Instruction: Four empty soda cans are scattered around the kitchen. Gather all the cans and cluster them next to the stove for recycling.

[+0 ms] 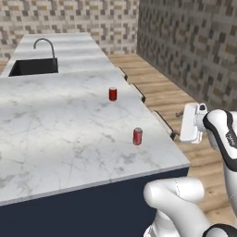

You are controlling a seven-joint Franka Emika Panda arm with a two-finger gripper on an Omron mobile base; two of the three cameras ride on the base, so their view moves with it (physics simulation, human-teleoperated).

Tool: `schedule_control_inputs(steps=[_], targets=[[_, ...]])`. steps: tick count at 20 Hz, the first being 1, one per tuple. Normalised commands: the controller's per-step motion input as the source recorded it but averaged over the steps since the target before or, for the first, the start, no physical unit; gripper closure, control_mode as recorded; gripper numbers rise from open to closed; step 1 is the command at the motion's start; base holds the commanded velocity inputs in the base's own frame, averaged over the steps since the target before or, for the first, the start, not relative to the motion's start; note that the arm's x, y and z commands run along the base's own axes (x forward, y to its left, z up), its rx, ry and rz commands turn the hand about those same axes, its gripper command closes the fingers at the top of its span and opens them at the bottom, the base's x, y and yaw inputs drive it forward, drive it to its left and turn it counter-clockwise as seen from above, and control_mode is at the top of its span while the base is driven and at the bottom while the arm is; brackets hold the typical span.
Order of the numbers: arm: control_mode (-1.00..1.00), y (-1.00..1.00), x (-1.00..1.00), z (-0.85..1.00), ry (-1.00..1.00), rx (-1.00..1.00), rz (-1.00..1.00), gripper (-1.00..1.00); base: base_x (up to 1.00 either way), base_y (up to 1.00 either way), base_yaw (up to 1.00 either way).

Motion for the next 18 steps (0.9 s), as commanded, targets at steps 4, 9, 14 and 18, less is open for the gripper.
schedule_control_inputs(steps=[4,9,14,18], targets=[[1.00,0.00,0.00,0.00,0.00,0.00,0.00,-1.00,0.62,0.03,0.11],[1.00,0.00,0.00,0.00,0.00,0.00,0.00,-1.00,0.61,0.00,0.10],[1.00,0.00,0.00,0.00,0.00,0.00,0.00,-1.00,0.26,0.00,0.05],[1.00,0.00,0.00,0.00,0.00,0.00,0.00,-1.00,0.01,0.00,0.01]])
